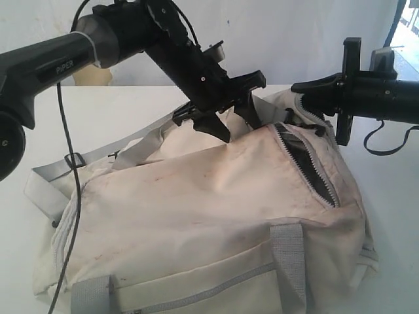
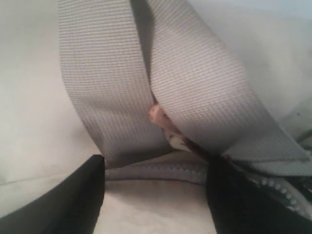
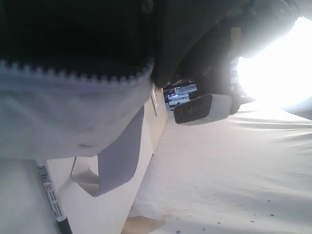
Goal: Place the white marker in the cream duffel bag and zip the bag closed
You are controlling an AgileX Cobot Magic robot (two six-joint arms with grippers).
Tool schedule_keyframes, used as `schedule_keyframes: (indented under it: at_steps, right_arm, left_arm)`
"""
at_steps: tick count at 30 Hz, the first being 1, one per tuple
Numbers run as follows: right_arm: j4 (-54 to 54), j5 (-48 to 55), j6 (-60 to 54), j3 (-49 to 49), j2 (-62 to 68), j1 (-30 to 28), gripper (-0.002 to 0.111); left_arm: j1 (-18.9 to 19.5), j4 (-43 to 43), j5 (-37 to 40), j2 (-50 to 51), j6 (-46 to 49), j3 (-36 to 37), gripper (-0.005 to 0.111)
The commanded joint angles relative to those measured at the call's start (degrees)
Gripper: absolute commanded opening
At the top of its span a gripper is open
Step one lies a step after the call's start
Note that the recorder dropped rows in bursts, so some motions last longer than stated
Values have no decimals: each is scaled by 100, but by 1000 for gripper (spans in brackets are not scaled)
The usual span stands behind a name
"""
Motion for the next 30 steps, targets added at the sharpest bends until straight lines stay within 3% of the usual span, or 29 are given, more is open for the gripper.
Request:
schedule_keyframes:
  at_steps: [1,9,23,30]
  right_arm:
    - [239,169,14,-55,-98,15,0]
    - [239,169,17,-55,-98,0,0]
    - [239,169,17,-55,-98,0,0]
    - [239,169,17,-55,-98,0,0]
  left_arm:
    - [-283,-14,114,-3,163,185,64]
    - [-492,16,114,-80,311,380,64]
    - [-282,120,97,-389,-159,369,64]
    - [-194,134,-317,-389,-8,369,64]
